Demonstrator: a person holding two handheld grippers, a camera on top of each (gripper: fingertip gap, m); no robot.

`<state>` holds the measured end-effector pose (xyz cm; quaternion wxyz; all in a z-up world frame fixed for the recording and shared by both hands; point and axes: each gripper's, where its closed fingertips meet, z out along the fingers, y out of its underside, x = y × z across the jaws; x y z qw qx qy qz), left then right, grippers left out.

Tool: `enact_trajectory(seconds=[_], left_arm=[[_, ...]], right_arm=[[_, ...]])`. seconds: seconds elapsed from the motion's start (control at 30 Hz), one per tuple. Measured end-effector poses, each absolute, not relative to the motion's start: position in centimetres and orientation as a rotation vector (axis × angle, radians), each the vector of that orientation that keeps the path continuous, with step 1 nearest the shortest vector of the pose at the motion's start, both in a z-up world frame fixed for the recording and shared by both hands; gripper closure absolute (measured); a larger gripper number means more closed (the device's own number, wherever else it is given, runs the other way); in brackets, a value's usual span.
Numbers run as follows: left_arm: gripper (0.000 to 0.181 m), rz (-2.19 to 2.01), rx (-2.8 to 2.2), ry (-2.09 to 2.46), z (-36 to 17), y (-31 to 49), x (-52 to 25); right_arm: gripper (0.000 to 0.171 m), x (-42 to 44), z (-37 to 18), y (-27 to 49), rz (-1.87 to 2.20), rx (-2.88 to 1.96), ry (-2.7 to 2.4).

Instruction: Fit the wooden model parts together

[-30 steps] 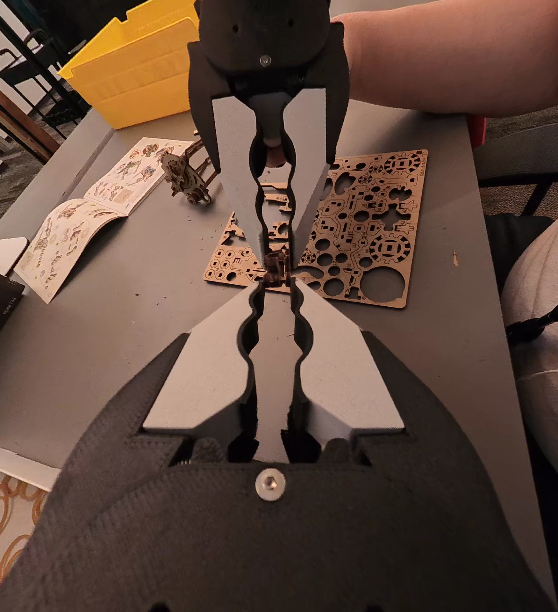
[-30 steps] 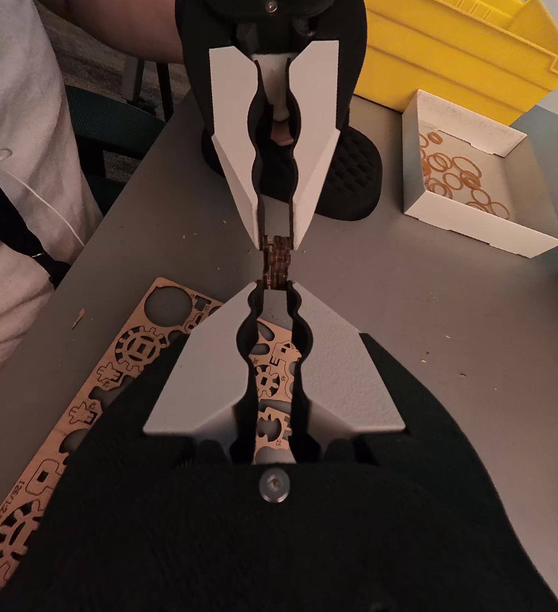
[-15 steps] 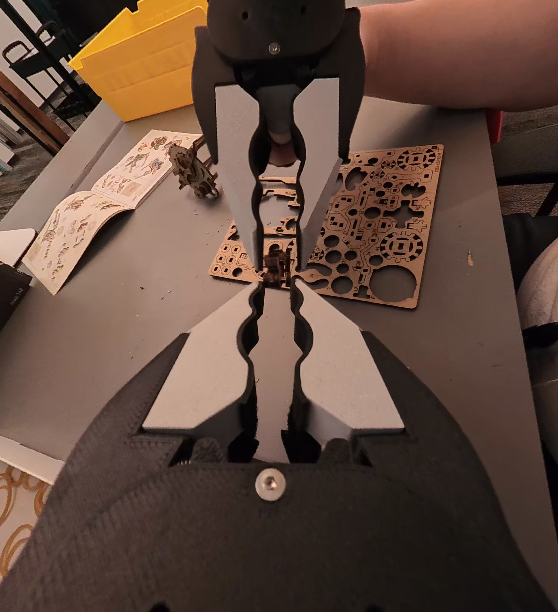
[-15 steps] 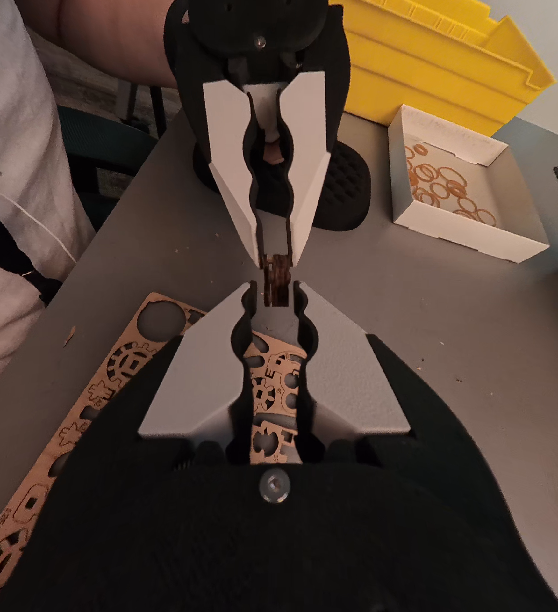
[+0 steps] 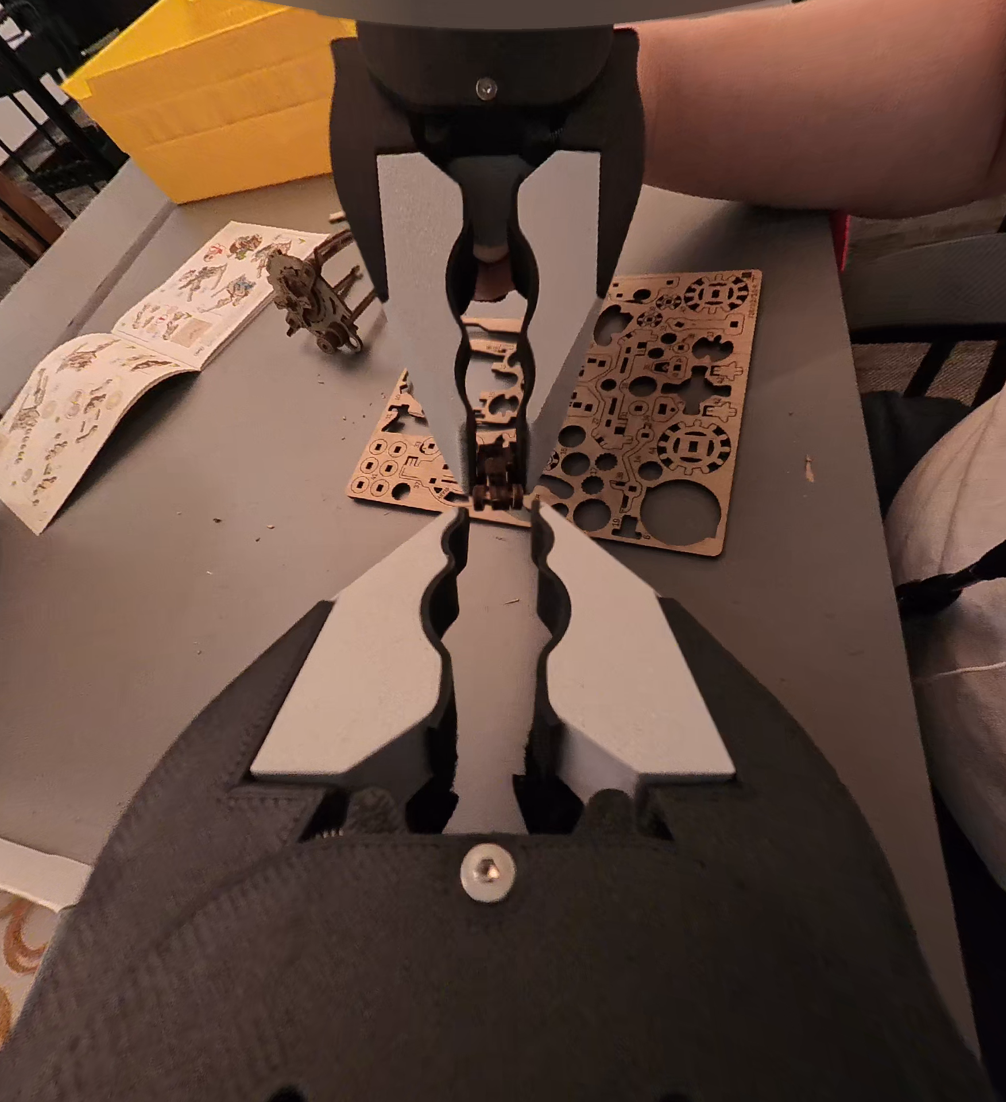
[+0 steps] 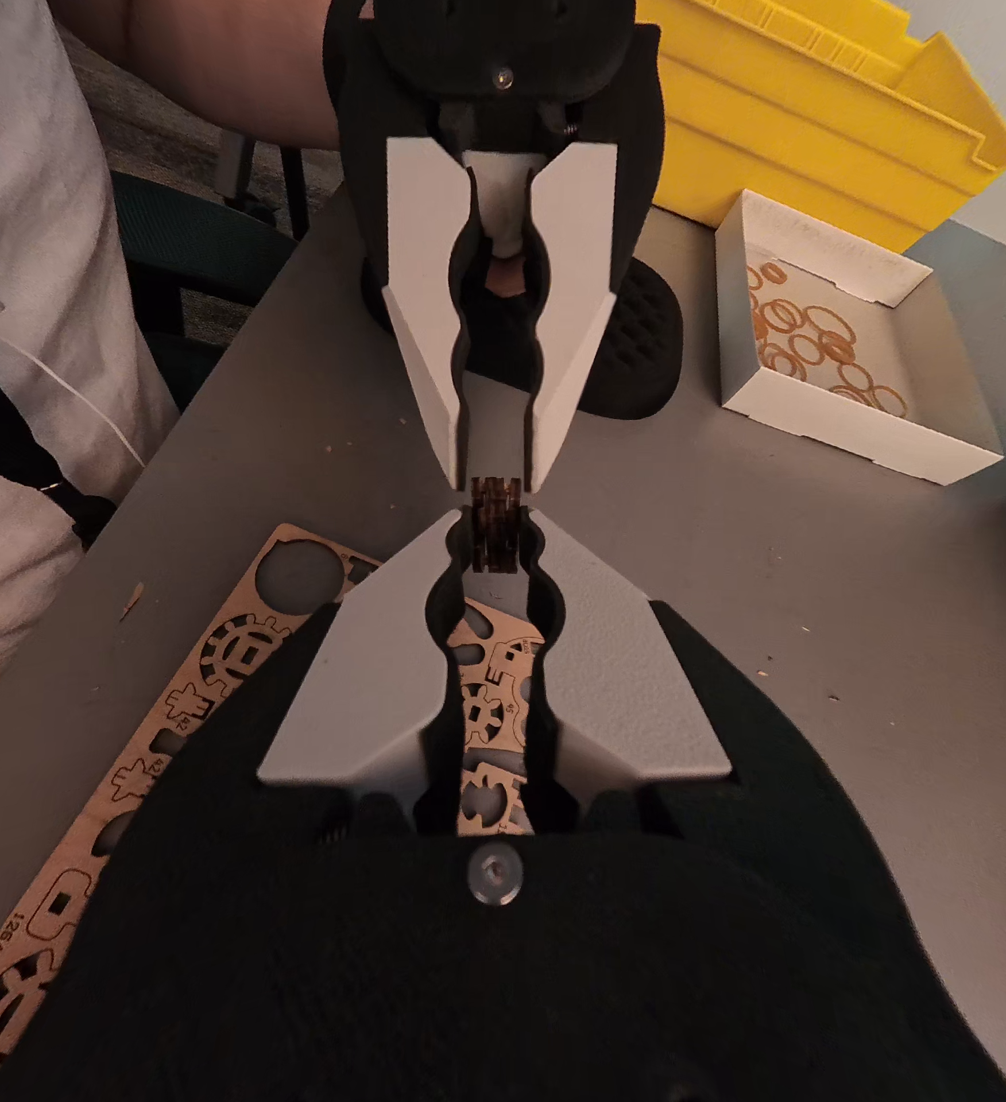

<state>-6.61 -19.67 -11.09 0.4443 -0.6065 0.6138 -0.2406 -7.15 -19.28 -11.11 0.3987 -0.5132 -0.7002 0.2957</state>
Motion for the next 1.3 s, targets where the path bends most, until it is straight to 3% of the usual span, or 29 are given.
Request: enact_trajectory(seconds=[1.3], left_arm=[[0.17, -0.533, -1.468, 1.564, -11.5, -20.1, -6.5]], right_arm=[[0.158, -7.6, -11.1, -19.9, 0.821, -1.333, -1.765]])
